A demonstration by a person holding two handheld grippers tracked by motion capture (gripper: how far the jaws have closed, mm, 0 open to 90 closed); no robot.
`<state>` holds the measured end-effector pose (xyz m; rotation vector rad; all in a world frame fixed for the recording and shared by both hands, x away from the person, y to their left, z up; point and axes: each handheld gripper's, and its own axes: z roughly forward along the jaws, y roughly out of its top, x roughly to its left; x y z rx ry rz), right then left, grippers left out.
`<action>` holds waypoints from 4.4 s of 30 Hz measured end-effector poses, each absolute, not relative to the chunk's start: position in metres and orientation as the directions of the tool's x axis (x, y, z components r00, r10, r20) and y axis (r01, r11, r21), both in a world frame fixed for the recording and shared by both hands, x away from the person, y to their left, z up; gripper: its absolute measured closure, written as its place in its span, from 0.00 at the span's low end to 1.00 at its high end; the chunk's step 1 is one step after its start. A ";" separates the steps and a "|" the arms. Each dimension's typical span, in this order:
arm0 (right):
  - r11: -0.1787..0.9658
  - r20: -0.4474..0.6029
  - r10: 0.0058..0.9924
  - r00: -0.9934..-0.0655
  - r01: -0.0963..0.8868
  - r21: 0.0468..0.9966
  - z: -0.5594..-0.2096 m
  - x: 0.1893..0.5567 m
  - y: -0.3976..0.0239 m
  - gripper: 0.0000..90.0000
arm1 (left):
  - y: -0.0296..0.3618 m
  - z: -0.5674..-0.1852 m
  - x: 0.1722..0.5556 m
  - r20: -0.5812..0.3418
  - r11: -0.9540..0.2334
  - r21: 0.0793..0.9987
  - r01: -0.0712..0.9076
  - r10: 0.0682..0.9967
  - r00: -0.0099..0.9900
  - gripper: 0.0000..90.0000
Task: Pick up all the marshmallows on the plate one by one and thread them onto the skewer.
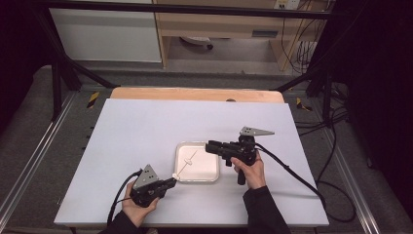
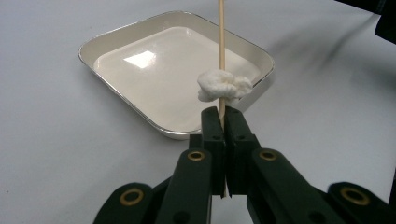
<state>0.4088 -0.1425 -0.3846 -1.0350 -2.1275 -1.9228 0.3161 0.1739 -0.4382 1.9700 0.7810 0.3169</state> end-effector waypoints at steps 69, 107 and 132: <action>-0.024 0.556 0.337 -0.760 0.584 0.812 -0.419 0.392 -0.111 0.87 | 0.166 -0.441 0.313 -0.083 -0.361 0.858 0.365 0.604 0.792 0.98; 0.026 0.536 0.389 -0.749 0.591 0.807 -0.423 0.384 -0.100 0.23 | 0.169 -0.443 0.318 -0.108 -0.339 0.850 0.402 0.635 0.765 0.98; 0.283 0.275 0.557 -0.784 0.490 0.824 -0.428 0.383 -0.152 0.02 | 0.173 -0.438 0.318 -0.109 -0.346 0.843 0.413 0.641 0.760 0.98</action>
